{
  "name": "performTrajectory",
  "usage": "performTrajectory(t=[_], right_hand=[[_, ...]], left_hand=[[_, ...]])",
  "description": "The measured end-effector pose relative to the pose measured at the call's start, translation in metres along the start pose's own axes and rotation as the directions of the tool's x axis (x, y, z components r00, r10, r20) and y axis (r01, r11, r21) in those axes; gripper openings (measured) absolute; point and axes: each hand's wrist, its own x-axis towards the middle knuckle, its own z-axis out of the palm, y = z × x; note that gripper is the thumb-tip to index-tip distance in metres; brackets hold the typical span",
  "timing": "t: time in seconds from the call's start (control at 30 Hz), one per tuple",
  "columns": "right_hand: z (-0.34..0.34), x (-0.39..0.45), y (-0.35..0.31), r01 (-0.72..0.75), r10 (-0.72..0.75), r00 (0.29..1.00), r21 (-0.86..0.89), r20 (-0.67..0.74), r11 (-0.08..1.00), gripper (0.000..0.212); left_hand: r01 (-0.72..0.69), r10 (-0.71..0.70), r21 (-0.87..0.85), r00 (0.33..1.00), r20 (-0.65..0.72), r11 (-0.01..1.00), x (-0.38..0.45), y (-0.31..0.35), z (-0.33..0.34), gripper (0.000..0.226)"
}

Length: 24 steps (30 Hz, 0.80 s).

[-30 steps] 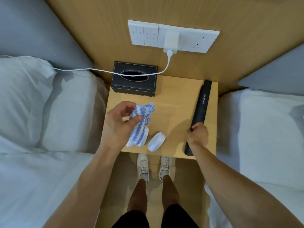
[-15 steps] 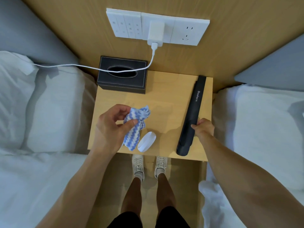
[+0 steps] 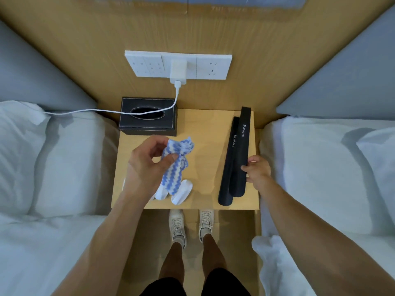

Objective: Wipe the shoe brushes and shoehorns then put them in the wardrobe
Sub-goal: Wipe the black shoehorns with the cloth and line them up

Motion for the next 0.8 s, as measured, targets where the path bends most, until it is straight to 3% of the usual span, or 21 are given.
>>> performTrajectory(t=[0.13, 0.3, 0.53, 0.8], right_hand=[[-0.021, -0.040, -0.010, -0.077, 0.025, 0.984, 0.302, 0.175, 0.950, 0.034], [-0.052, -0.090, -0.019, -0.049, -0.096, 0.960, 0.494, 0.264, 0.868, 0.038], [-0.087, -0.166, -0.066, 0.149, -0.353, 0.912, 0.636, 0.207, 0.757, 0.044], [-0.116, -0.236, -0.132, 0.448, -0.641, 0.762, 0.641, 0.092, 0.624, 0.052]], left_hand=[[-0.038, 0.040, -0.023, 0.995, 0.092, 0.999, -0.001, 0.033, 0.001, 0.019], [-0.112, 0.123, -0.084, 0.983, 0.138, 0.990, -0.006, 0.071, 0.000, 0.019], [-0.199, 0.249, -0.273, 0.955, 0.161, 0.941, -0.008, 0.124, -0.013, 0.030], [-0.329, 0.402, -0.361, 0.904, 0.148, 0.873, -0.010, 0.186, -0.040, 0.022]])
